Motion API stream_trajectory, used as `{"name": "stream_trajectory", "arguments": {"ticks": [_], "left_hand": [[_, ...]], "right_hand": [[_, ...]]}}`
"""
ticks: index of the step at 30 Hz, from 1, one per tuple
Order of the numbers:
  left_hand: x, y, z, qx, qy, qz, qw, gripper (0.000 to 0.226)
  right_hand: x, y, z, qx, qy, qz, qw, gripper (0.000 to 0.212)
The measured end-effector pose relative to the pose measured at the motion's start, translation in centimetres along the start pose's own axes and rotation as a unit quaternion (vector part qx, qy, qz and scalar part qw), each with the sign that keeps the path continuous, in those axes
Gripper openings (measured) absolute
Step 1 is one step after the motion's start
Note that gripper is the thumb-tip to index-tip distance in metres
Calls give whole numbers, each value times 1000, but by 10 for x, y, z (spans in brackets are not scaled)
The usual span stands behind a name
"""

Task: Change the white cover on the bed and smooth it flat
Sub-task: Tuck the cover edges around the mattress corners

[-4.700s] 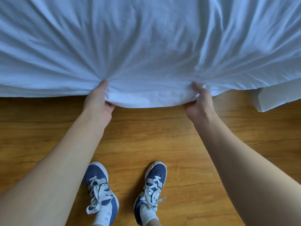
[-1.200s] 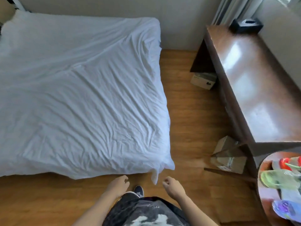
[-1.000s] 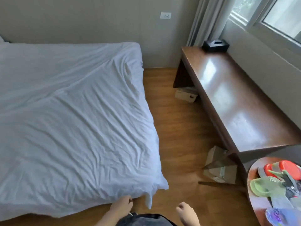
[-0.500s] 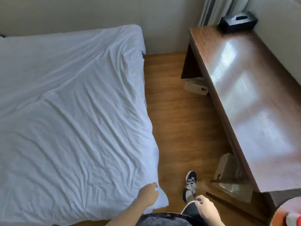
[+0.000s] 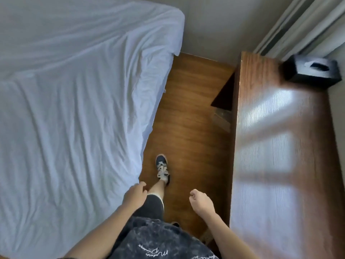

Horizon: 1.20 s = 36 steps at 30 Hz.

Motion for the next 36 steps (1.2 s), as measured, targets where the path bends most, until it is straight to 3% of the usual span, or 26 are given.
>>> {"name": "stream_trajectory", "arguments": {"ticks": [7,12,18,21,26,30,32,36], "left_hand": [[-138,-151,-62,-43,67,-38,996,38],[-246,-216,-92,-75,115,-69,988,40],[-311,-285,-99,-149,193,-85,966,40],[-319,-318,-101,-213,255,-109,937,40],[-284,-351,-121,-346,376,-129,850,36],[-263,-382,-155,-353,358,-122,856,34],[-262,-403,-157,-356,353,-146,853,36],[-259,-454,-134,-347,255,-174,886,59]], "right_hand": [[-156,-158,108,-44,65,10,997,34],[-257,-243,209,-111,119,9,987,33],[-335,-365,319,-205,240,-10,949,38],[-356,-441,373,-277,341,-11,899,37],[-366,-531,455,-428,467,32,773,39],[-366,-591,491,-480,476,47,735,37],[-353,-623,499,-507,511,47,692,38],[-315,-672,514,-578,558,38,594,50]]}}
Point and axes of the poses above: each hand's wrist, its own y-axis away from the middle knuckle, its own x-axis out of the palm, z = x × y, the point moved 10 cm from there along -y, towards the middle knuckle, and after that the axes turned 4 degrees about -x, right-handed, at the moved point
